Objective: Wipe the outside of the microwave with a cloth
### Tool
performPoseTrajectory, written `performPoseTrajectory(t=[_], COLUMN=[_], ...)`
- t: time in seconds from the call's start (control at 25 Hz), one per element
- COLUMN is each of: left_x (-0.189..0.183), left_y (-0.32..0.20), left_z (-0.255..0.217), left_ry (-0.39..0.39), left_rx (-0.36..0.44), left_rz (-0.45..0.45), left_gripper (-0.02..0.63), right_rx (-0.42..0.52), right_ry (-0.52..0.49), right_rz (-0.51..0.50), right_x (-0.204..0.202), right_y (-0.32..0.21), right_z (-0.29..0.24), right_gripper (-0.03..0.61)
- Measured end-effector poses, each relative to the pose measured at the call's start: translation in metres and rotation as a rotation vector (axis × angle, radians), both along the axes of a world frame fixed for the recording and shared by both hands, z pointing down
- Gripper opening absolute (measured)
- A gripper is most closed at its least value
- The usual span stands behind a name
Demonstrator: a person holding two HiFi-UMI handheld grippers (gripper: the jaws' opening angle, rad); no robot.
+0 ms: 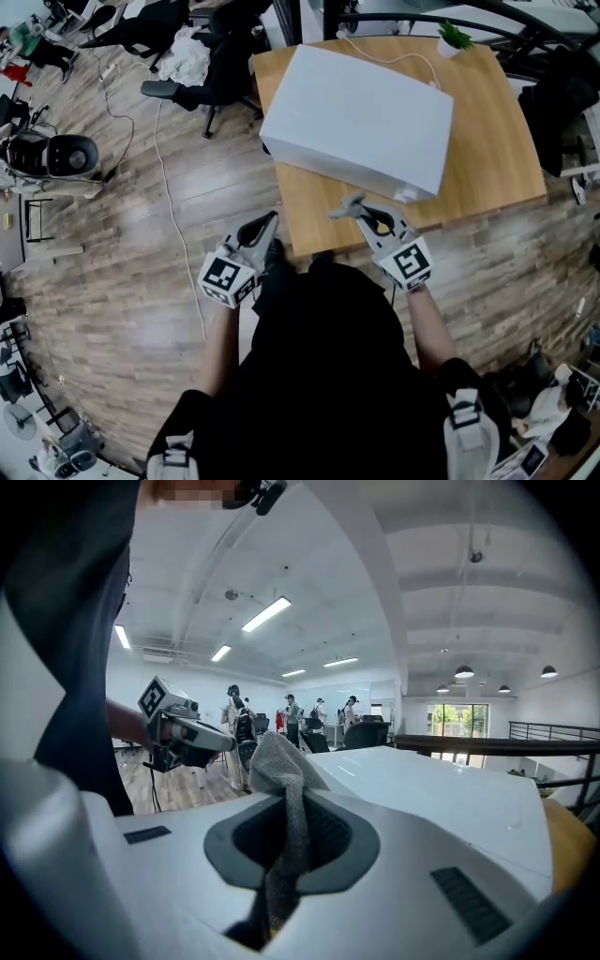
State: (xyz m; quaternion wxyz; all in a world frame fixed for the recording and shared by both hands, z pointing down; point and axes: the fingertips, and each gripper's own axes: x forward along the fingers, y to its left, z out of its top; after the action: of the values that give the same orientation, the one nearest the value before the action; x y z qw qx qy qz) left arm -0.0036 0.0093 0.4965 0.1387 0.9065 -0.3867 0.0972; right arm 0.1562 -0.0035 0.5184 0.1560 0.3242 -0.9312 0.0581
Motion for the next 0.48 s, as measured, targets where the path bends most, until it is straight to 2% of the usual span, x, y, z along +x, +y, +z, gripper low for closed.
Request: performPoseTrajectory(t=[0.48], left_x=[-0.006], left_y=[0.004], left_z=[-0.005], left_ry=[-0.005], left_rx=[0.013], left_rz=[-0.026], left_gripper=[0.002], right_rx=[0.004], right_ry=[-0.008], right_rz=[-0.04], right_x=[-0.016], right_y=[0.001], right_z=[0.002], right_gripper=[0.015])
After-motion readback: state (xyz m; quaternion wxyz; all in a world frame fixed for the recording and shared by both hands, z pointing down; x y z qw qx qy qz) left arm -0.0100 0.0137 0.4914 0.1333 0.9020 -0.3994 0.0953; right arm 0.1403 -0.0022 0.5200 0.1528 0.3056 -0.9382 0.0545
